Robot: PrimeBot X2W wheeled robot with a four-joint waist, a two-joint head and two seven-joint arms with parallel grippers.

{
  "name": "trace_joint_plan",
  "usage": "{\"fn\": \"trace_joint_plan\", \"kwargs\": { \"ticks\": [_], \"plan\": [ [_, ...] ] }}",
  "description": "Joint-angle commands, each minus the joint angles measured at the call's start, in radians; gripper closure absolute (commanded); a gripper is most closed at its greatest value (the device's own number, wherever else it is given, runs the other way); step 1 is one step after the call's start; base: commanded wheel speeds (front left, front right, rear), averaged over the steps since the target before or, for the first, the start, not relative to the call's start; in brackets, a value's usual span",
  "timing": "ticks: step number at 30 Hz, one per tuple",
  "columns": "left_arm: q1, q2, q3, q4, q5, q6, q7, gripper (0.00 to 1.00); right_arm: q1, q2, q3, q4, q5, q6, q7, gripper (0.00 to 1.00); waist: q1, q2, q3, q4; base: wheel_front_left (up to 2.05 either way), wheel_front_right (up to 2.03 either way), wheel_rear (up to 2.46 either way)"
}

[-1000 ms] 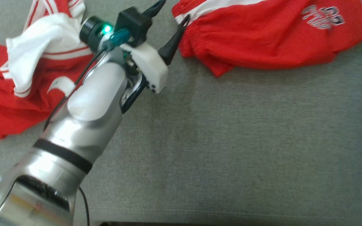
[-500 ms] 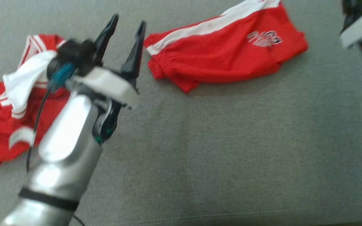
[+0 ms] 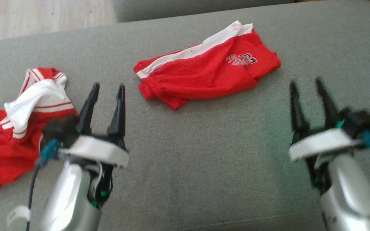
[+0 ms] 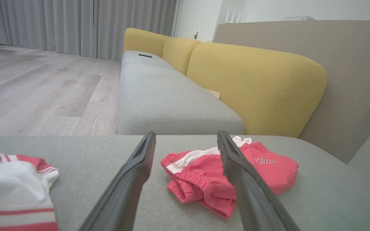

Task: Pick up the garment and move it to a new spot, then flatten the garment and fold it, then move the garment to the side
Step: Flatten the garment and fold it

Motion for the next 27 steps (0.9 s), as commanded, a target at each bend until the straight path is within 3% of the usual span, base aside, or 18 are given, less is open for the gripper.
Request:
{"fn": "trace_joint_plan", "kwargs": {
  "ticks": [1,12,18,23,27],
  "plan": [
    [-0.009,0.005,0.046,-0.04,0.013,-0.006,-0.005,0.0,0.001,0.015,0.002,-0.046,-0.021,-0.001,-0.006,0.0,0.0001,-0.0001,-0.009,-0.008,0.0,0.0,0.0],
    [0.027,-0.03,0.077,-0.055,0.07,-0.051,-0.005,0.0,0.042,0.069,-0.067,-0.1,-0.057,-0.001,0.053,0.0,0.0001,-0.0001,0.034,0.018,0.0,0.0,0.0],
    [-0.007,-0.034,0.053,-0.041,0.078,-0.065,-0.005,0.0,-0.058,0.077,-0.159,-0.035,0.069,-0.001,0.154,0.0,0.0001,-0.0001,0.105,0.071,0.0,0.0,0.0],
    [-0.032,-0.035,0.018,-0.029,0.063,-0.071,-0.005,0.0,-0.181,0.079,-0.258,0.085,0.239,-0.001,0.258,0.0,0.0001,-0.0001,0.156,0.137,0.0,0.0,0.0],
    [-0.045,-0.035,-0.003,-0.027,0.049,-0.071,-0.005,0.0,-0.254,0.079,-0.314,0.175,0.3,-0.001,0.31,0.0,0.0001,-0.0001,0.177,0.181,0.0,0.0,0.0]
  ]
}}
